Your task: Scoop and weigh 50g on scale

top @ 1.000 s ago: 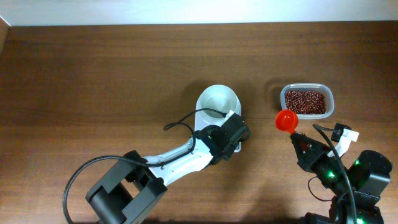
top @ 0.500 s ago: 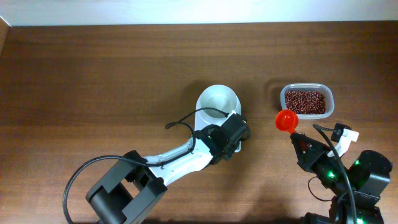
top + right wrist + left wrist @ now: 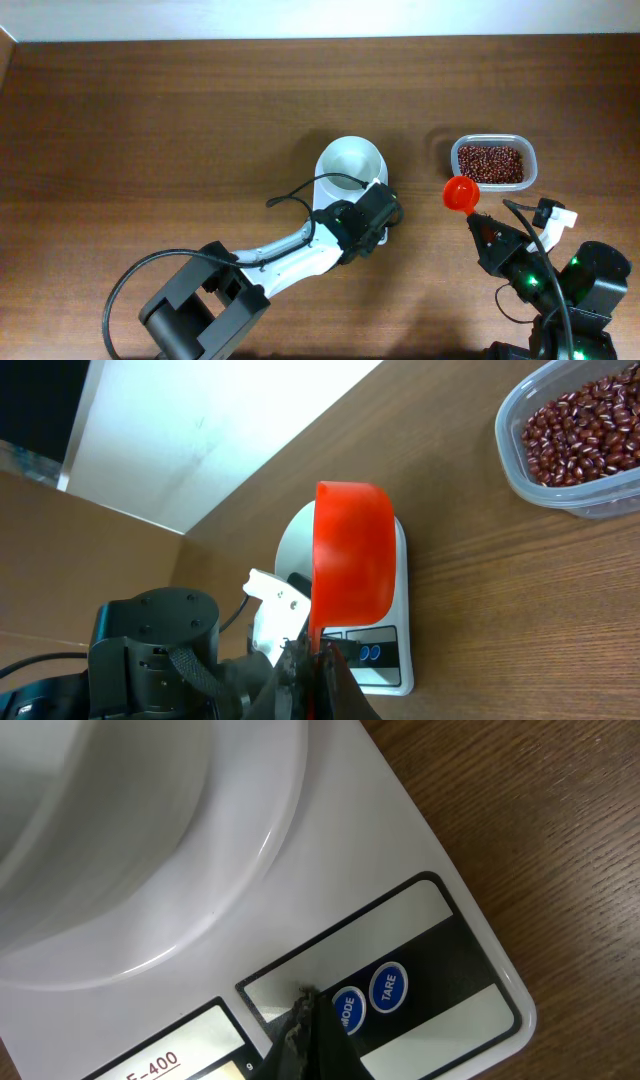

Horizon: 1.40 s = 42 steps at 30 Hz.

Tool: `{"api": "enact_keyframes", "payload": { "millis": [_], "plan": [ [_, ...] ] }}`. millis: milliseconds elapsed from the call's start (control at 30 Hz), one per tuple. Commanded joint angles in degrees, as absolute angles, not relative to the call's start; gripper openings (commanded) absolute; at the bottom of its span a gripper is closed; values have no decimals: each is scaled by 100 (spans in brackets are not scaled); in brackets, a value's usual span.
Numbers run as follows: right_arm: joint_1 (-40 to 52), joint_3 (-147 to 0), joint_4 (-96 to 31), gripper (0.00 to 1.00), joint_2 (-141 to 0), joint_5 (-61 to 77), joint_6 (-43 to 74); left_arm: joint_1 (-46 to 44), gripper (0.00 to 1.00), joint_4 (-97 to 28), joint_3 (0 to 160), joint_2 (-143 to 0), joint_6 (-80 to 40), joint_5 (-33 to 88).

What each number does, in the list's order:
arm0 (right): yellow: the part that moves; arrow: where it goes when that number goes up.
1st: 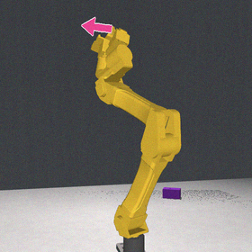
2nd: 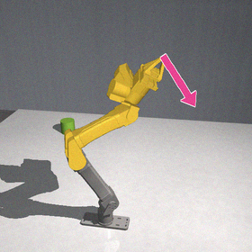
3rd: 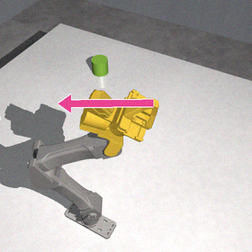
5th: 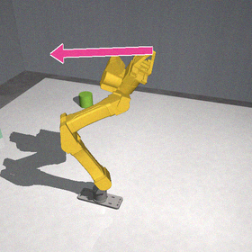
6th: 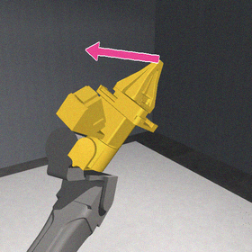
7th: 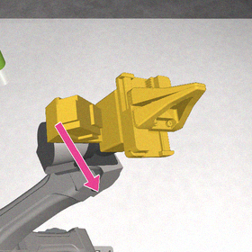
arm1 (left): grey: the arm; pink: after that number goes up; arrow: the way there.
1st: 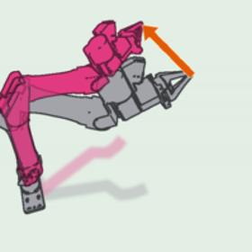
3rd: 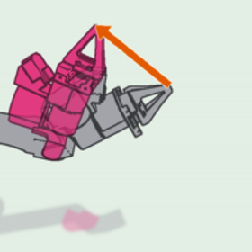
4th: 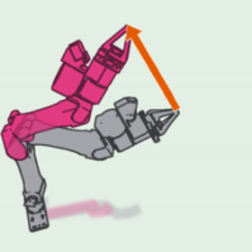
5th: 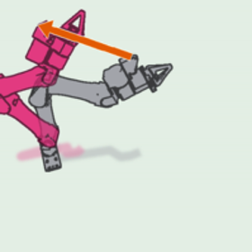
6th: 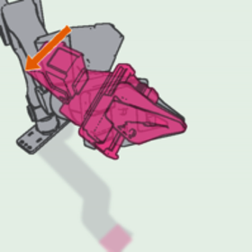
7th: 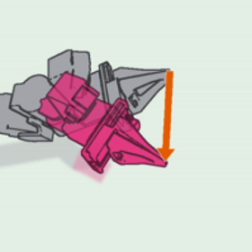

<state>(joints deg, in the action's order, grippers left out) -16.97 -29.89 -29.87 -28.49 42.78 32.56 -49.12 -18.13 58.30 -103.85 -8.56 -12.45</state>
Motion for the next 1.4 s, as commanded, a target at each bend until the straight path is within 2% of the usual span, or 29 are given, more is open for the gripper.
{"api": "enact_keyframes", "payload": {
  "millis": [0,700,1367],
  "plan": [
    [-1743,-3120,-2958,4,-2805,4289,3192,-4934,0,-1894,5815,-10613,-779,-1295],
    [-1743,-3120,-2958,4,-2805,4287,3192,-4936,0,-2244,5817,-10672,-786,-1400],
    [-1743,-3120,-2963,4,-2805,4289,3194,-4934,0,-3328,5817,-8619,-781,-1291]
  ]
}}
